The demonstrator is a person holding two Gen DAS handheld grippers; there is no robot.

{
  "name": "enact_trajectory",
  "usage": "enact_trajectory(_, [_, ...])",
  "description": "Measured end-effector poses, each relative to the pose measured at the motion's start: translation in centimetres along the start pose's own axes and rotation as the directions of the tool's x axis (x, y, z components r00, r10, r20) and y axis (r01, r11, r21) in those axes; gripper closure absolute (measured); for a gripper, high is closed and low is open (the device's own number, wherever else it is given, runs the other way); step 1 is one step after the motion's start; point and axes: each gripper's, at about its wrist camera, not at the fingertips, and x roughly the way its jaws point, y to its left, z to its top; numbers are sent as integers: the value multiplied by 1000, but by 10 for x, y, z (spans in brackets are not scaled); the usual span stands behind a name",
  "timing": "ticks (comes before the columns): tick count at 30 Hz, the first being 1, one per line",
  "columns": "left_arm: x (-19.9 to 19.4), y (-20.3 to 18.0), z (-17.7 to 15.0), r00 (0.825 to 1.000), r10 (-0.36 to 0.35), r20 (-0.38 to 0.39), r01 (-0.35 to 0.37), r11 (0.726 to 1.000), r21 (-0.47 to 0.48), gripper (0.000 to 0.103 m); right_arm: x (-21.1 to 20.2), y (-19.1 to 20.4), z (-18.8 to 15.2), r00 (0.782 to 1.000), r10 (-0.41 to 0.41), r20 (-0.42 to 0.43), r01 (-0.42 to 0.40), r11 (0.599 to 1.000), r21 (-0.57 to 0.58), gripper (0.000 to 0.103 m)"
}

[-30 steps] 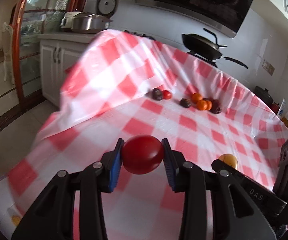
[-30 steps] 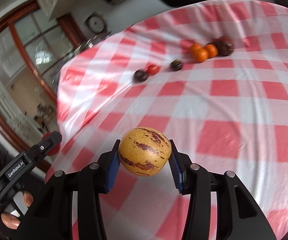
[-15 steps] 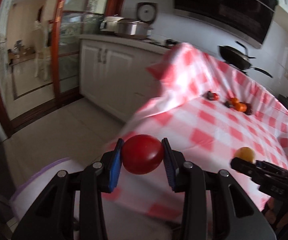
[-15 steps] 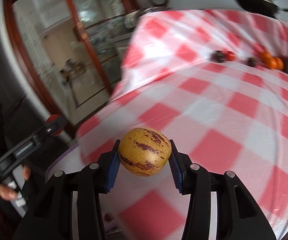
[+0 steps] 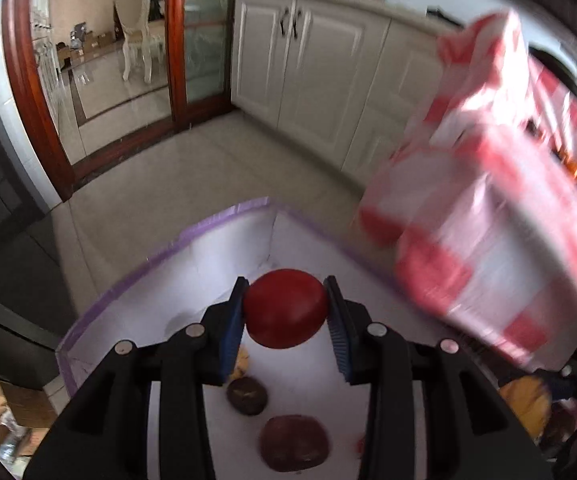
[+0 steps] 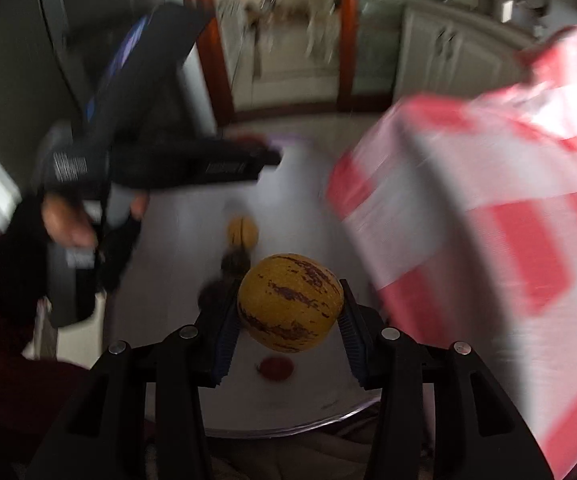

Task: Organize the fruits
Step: 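Carry the melon-pear and tomato over the white box and open both tools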

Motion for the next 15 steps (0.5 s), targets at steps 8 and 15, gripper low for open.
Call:
enact_trajectory(8, [77,-4,-23,968,49,-247,-30,996,80,65,86,7,-4,961,-83,-263,62,994,-86,58])
enact_trajectory(15, [102,-1,-38,952,47,-304,-25,997,74,64,112,12,-15,934,-108,-340,70,990,-121,58])
